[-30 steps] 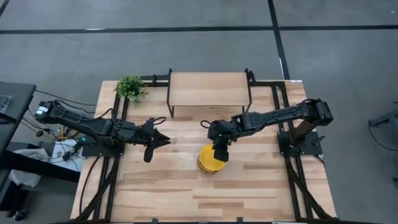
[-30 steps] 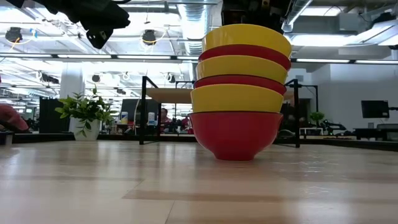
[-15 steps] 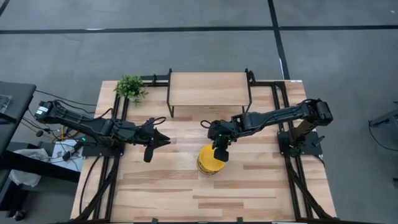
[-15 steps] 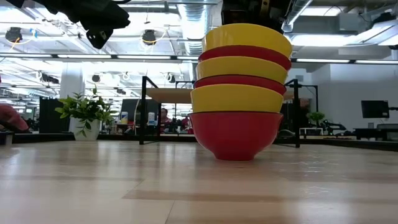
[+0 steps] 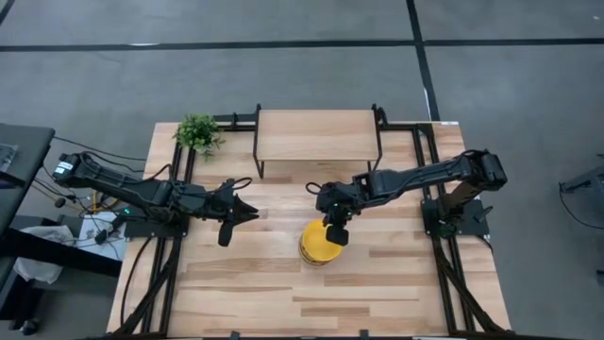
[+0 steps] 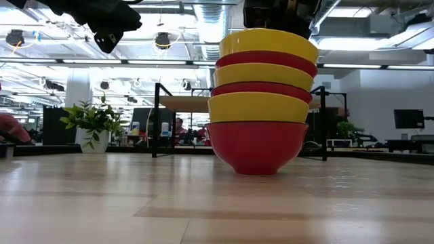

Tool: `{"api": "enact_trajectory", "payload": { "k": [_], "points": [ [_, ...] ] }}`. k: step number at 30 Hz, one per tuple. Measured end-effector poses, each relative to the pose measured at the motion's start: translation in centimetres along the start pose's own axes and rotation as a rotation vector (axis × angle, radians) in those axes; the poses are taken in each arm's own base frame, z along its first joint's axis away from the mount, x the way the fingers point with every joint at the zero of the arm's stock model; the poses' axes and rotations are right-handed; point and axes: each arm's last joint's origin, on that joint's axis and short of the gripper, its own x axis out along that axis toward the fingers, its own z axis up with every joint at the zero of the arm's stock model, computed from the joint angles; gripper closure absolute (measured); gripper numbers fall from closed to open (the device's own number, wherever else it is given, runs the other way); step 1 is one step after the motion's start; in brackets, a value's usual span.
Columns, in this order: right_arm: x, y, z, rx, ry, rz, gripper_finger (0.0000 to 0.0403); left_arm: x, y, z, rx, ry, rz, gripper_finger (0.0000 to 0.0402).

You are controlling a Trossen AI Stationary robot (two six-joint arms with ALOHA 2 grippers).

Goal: Pick & Place Mini bowls
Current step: Put the yellow bowl on the shelf

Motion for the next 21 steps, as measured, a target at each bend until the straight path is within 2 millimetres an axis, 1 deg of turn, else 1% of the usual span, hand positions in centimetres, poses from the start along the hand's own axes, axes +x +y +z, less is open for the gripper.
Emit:
{"api": "enact_trajectory", "payload": {
  "k": [8, 17, 21],
  "points": [
    [-1.4, 0.1, 0.1, -0.003, -0.012, -0.004, 0.0401, 0.0, 0.0, 0.0, 0.001, 0.0, 0.0, 0.0334],
    [-2.5, 0.5, 1.2, -0.008, -0.056, 0.009, 0.0402, 0.0, 0.0, 0.0, 0.002, 0.001, 0.0, 0.0334],
    [-3.4, 0.4, 1.7, -0.018, -0.056, 0.009, 0.0402, 0.0, 0.0, 0.0, 0.0, 0.0, 0.0, 0.0334]
  ]
}}
